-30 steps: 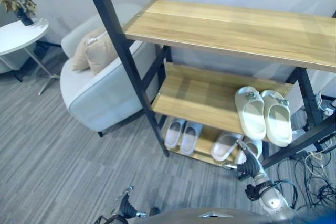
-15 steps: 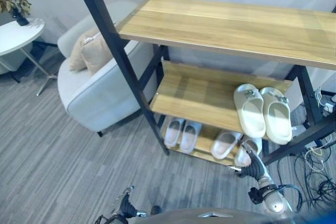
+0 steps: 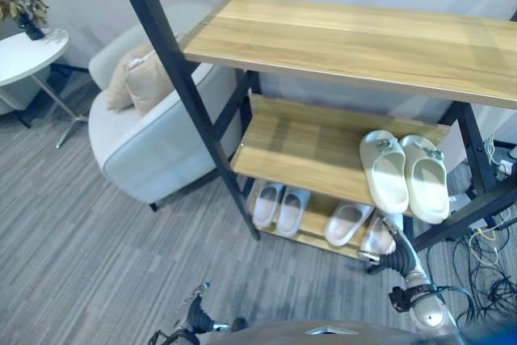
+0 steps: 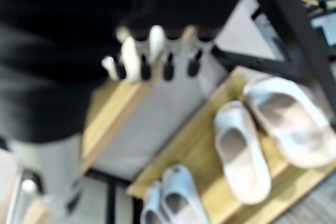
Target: Arrange the slippers neatly on the shoe rack.
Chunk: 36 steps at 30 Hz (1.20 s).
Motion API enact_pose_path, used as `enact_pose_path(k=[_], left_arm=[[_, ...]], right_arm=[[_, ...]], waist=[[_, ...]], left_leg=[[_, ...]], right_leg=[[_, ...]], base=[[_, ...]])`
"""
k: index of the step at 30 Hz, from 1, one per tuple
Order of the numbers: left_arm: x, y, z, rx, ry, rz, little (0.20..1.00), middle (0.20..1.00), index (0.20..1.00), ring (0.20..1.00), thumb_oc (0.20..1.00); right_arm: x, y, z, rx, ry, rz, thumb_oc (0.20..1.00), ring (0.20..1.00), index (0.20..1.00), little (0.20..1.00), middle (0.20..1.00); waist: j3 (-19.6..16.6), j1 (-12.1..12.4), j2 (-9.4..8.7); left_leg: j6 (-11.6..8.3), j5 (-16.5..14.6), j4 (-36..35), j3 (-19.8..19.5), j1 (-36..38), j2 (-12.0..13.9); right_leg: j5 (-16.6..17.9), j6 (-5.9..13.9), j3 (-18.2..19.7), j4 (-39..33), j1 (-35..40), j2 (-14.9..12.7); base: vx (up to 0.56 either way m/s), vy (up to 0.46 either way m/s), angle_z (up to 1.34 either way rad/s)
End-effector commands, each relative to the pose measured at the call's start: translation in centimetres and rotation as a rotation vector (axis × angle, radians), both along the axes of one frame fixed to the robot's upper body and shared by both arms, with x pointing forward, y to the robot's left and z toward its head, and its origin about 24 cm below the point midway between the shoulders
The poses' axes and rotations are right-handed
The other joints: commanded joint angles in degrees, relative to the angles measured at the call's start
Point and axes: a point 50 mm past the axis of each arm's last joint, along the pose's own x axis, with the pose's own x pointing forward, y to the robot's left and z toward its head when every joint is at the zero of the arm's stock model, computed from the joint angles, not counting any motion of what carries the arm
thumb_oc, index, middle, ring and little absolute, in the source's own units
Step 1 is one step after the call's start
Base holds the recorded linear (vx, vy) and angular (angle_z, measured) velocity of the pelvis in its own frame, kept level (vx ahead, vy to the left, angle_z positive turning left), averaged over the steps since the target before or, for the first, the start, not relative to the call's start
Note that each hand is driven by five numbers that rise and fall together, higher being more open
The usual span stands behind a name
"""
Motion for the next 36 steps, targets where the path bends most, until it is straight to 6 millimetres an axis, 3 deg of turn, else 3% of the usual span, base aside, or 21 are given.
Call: enact_pose_path(k=[1, 36], left_arm=[[0.4, 1.9, 0.3, 0.051, -0.03, 0.041, 1.0, 1.0, 1.0, 1.0, 1.0], [-0.3, 1.9, -0.1, 0.053, 0.016, 0.057, 1.0, 1.0, 1.0, 1.0, 1.0]], right_arm=[[0.6, 0.1, 2.1, 0.027, -0.131, -0.007, 1.0, 1.0, 1.0, 1.0, 1.0], [0.1, -1.7, 2.2, 0.087, -0.14, -0.155, 1.0, 1.0, 1.0, 1.0, 1.0]], waist=[[-0.9, 0.8, -0.03], [-1.4, 0.6, 0.31]], left_leg=[[0.07, -2.7, 0.3, -0.2, 0.9, -0.2], [0.34, -2.8, 0.3, -0.4, 0.5, -0.7]], right_leg=[[4.6, -0.34, 1.6, 2.3, -6.2, 2.3], [4.9, -0.29, 1.7, 2.5, -6.5, 2.2]], base=[[0.0, 0.0, 0.0], [0.0, 0.0, 0.0]])
